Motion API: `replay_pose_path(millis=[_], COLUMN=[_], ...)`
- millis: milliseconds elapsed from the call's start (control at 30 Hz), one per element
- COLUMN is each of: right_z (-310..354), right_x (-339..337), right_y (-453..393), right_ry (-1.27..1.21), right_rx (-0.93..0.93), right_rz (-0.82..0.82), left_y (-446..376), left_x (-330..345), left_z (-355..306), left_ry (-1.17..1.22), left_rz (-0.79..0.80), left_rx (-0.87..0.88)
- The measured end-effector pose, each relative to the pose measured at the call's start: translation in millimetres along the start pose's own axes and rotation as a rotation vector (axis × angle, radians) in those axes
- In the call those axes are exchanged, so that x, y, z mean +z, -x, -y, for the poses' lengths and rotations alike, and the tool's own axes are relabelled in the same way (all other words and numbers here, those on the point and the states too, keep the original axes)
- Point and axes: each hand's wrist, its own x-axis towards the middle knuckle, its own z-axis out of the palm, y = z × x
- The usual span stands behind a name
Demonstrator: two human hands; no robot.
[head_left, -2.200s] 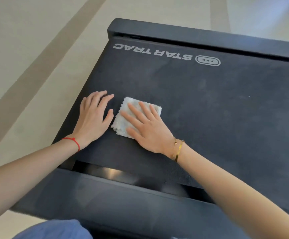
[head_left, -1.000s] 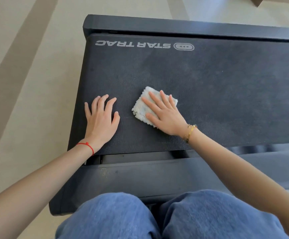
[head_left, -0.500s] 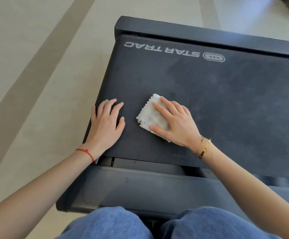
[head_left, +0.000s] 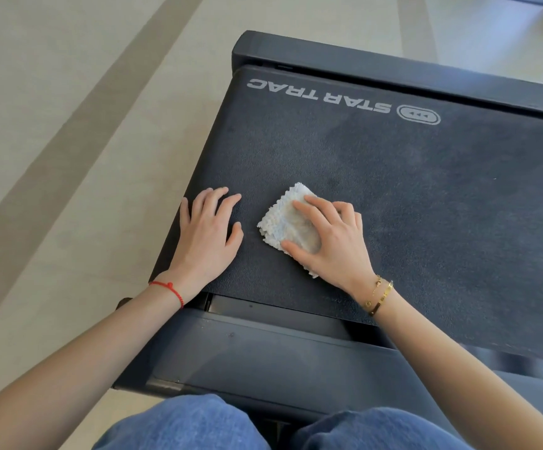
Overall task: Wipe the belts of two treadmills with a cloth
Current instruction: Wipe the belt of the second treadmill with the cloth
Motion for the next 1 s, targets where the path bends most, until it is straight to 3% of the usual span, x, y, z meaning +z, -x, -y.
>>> replay_pose_path(millis=[267,500,667,1000], right_z=[-9,-13,-10,21], right_x=[-10,-16,-21,-53], right_y=[-9,-18,-19,-18], right_ry=[-0.09,-0.23,-0.307,-0.778], right_rx=[0.11,0.335,0.342,0.366], right_rz=[0.043,0.1,0.126,0.227], left_y=[1,3,6,19], left_x=[-5,-8,-10,-47], left_z=[-5,-13,-19,-8], left_ry=[-0.011,-0.015,-0.013,0.114], left_rz=[-0.021,-0.027,-0.019,-0.137], left_rx=[-0.003,0.013,0.015,-0.039])
